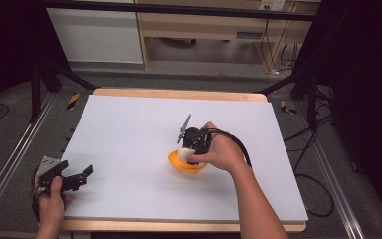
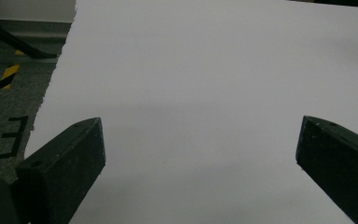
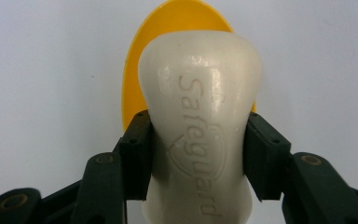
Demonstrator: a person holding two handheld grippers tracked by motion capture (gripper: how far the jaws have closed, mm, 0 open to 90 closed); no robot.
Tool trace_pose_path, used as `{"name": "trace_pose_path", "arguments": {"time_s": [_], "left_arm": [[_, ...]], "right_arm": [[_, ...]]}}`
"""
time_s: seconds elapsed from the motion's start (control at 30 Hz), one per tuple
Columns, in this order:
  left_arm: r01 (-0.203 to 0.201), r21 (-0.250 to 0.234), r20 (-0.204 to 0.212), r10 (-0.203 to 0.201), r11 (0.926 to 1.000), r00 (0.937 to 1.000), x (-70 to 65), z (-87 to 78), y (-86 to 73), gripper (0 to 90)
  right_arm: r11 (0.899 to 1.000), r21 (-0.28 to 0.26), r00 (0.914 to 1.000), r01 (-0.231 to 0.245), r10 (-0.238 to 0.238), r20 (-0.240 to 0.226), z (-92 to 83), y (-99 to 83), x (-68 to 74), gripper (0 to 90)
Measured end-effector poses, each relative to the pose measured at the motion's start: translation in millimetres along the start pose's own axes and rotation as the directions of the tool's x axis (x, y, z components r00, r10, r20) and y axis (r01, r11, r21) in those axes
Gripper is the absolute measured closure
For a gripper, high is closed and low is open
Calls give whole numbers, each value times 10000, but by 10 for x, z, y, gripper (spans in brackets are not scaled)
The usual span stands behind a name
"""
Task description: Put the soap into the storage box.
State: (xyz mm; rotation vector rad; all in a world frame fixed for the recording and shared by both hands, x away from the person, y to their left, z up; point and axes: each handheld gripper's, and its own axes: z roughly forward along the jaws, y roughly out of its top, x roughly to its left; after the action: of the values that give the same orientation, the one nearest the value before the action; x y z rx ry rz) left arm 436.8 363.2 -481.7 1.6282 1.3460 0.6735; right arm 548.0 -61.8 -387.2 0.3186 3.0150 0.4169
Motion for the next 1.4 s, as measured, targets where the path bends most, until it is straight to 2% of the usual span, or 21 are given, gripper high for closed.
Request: {"name": "trace_pose_path", "arguments": {"time_s": [0.23, 0.27, 0.47, 0.53, 0.7, 0.77, 0.8, 0.83, 0.87, 0.9, 0.93, 1.0, 1.23, 1.3, 1.33, 1.4], "left_arm": [[16, -4, 10, -16, 10000, 10000, 2, 0, 0, 8], [18, -9, 12, -18, 10000, 10000, 2, 0, 0, 8], [38, -33, 25, -38, 10000, 10000, 4, -1, -1, 8], [27, -34, 17, -27, 10000, 10000, 5, -2, 0, 8], [33, -32, 22, -33, 10000, 10000, 4, -2, -1, 8], [29, -42, 15, -29, 10000, 10000, 4, -2, -1, 8], [52, -52, 28, -52, 10000, 10000, 5, -3, -2, 8], [64, -55, 27, -64, 10000, 10000, 5, -3, -2, 8], [66, -56, 28, -66, 10000, 10000, 5, -4, -2, 8], [66, -56, 28, -66, 10000, 10000, 5, -4, -2, 8], [57, -54, 27, -57, 10000, 10000, 4, -3, -2, 8], [43, -42, 21, -43, 10000, 10000, 5, -2, -1, 8], [28, -47, 10, -28, 10000, 10000, 4, -3, -1, 8], [33, -23, 13, -33, 10000, 10000, 1, -1, -1, 8], [-20, -4, 2, 20, 10000, 10000, 2, -3, 0, 8], [-15, -9, 7, 15, 10000, 10000, 3, -4, -1, 8]], "right_arm": [[9999, 129, 10000, 14, -14, -26, 56, 41, 4, 499], [9998, 146, 9999, 149, -148, -30, 69, 51, -4, 499], [9996, 167, 9997, 229, -229, -35, 105, 70, -7, 499], [9996, 266, 10000, 3, -4, 13, 105, 70, -2, 498], [9998, 208, 10000, 74, -73, -62, 122, 63, -11, 498], [9997, 244, 10000, -40, 43, -84, 124, 70, 0, 498], [9996, 236, 9999, 120, -118, -106, 133, 76, -3, 498], [9997, 259, 10000, -3, 6, -96, 137, 83, 5, 498], [9996, 201, 9998, 175, -173, -98, 143, 82, -7, 498], [9996, 201, 9998, 175, -173, -98, 143, 82, -7, 498], [9997, 259, 9999, -24, 27, -117, 143, 89, -1, 498], [9996, 232, 9998, 150, -147, -133, 153, 84, -18, 497], [9993, 375, 9999, 41, -36, -128, 151, 62, -28, 491], [9998, 192, 9997, 91, -87, -211, 140, 51, -32, 466], [9998, 6, 9995, -213, 213, -249, 93, 51, -24, 450], [9999, -101, 9998, -29, 27, -214, 61, 45, -34, 449]]}}
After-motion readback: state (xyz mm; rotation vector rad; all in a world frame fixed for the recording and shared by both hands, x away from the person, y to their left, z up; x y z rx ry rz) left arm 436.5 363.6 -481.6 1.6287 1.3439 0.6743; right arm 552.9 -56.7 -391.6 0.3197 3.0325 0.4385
